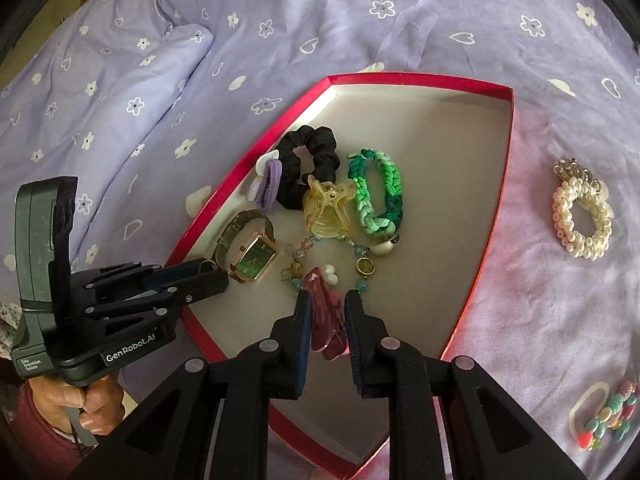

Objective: Organize jewelry
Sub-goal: 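Open both grippers to drop the ring and red clip into the tray, then move both open grippers back to the remaining jewelry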

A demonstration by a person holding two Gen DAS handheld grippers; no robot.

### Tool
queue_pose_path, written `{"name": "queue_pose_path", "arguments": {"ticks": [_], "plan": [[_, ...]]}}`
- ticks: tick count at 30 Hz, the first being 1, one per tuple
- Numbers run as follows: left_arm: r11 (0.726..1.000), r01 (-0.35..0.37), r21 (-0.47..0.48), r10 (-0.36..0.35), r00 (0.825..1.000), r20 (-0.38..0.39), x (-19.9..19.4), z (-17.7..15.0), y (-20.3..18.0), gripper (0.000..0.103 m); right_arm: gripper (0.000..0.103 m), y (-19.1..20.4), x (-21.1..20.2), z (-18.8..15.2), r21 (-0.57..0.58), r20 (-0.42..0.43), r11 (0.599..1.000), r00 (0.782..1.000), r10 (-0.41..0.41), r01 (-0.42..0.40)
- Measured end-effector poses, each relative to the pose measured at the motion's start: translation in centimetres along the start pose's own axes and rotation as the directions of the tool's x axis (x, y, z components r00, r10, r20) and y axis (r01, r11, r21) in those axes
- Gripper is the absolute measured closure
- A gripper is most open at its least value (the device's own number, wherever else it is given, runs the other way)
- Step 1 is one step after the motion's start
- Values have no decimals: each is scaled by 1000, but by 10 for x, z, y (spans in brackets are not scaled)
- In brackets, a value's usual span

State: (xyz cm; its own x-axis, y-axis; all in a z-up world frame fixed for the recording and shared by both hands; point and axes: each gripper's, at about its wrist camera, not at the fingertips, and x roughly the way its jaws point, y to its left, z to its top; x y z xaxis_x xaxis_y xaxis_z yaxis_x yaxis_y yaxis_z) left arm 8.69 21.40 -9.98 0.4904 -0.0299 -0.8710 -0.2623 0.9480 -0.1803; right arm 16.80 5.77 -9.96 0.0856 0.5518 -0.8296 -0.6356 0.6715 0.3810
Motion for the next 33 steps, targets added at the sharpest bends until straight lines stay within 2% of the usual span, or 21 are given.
{"name": "queue_pose_path", "arguments": {"ticks": [20, 24, 29, 33], "plan": [[1000, -18, 4, 18, 1000, -1, -4, 0, -3, 76, 78, -1, -6, -4, 37, 18, 998, 999, 41, -42], [1000, -17, -7, 17, 1000, 17, -13, 0, -3, 73, 75, -2, -15, -5, 45, 42, 998, 998, 46, -48], [1000, -5, -18, 6, 998, 57, -32, 0, -8, 65, 65, -9, -40, -12, 82, 108, 994, 992, 63, -73], [1000, 21, -24, -19, 997, 81, -46, -4, -17, 63, 64, -20, -63, -25, 110, 150, 991, 987, 53, -70]]}}
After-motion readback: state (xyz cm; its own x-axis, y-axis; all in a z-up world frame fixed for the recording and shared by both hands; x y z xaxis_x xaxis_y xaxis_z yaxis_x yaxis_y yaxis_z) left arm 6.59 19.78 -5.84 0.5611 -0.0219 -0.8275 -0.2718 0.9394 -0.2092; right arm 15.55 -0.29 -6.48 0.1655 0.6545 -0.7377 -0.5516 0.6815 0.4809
